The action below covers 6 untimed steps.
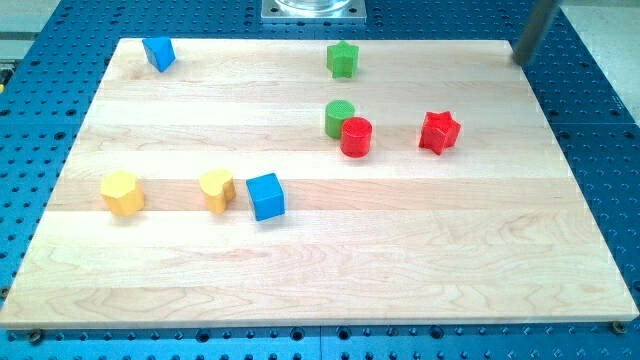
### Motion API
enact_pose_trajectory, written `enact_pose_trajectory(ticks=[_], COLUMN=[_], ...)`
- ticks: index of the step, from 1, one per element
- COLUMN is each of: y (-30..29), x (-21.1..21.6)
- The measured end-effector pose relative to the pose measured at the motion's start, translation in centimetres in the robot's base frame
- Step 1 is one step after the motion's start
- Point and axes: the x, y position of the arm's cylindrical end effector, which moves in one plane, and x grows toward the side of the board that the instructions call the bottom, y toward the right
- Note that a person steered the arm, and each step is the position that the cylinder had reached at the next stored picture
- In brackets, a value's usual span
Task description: Move the red circle to the center of the board
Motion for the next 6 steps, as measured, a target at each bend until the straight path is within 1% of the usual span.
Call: enact_pose_trajectory(ticks=[1, 2, 3, 4, 5, 6], y=[-12.4, -18.2, -17.3, -20.7, -25.8, -26.0], x=[2.2, 7.1, 11.6, 14.7, 16.1, 14.0])
